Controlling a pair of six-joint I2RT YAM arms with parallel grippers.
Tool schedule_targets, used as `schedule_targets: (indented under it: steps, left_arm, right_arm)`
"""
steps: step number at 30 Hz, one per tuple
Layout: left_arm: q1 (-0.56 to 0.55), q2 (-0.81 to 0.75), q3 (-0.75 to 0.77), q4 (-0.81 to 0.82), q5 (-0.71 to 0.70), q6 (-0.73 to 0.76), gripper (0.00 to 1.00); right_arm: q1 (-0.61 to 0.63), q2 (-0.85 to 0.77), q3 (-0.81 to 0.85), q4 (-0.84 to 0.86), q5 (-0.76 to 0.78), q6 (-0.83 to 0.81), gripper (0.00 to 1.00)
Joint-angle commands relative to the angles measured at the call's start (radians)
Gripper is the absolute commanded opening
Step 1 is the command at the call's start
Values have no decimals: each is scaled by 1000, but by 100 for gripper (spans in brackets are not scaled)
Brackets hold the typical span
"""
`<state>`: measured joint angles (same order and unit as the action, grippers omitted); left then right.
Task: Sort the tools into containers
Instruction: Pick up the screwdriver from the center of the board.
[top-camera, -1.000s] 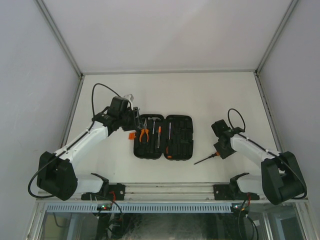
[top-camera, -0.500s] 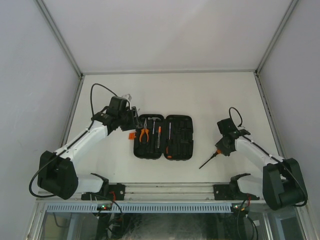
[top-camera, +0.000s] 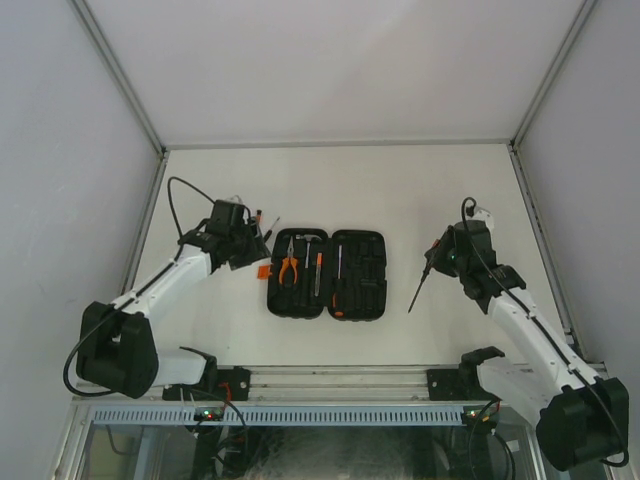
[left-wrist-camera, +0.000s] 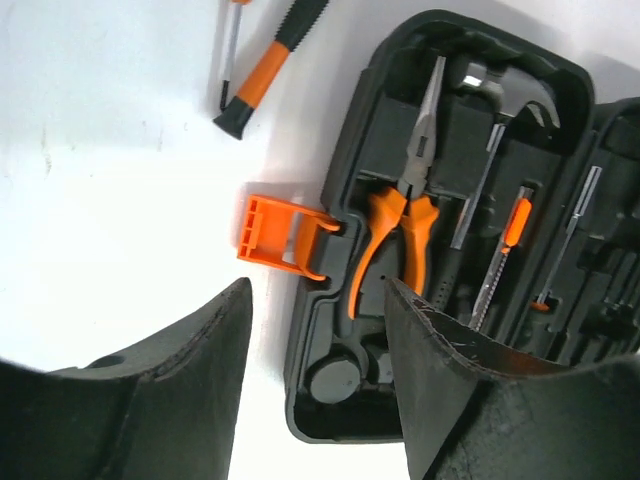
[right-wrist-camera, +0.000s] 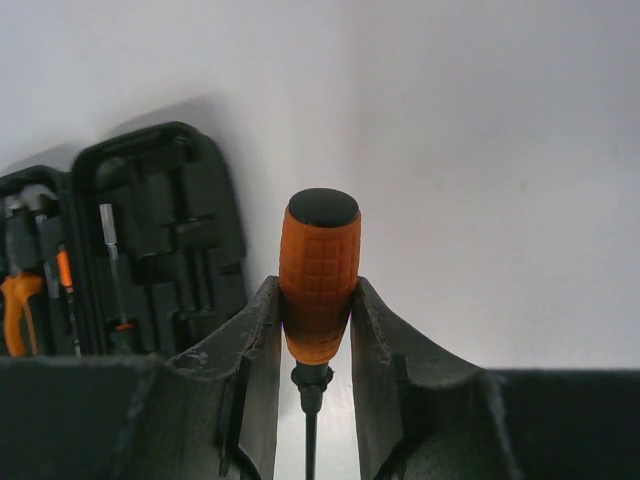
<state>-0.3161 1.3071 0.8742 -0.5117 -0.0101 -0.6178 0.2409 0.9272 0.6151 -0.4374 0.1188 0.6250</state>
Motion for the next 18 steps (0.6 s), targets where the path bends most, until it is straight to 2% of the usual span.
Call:
schedule_targets:
  steps: [1, 4, 10, 18]
  left_arm:
    - [14, -10, -34, 53, -35, -24, 61]
    - [14, 23, -45, 88, 10, -17, 62]
    - [11, 69, -91, 221, 189, -19, 62]
    - [-52, 118, -110, 228, 205, -26, 62]
  right_arm:
    - [16, 21, 101, 105, -93, -127, 0]
    - [41, 52, 122, 130, -147, -140, 0]
    - [91, 100, 140, 181, -200, -158, 0]
    - [125, 159, 187, 170, -198, -162, 0]
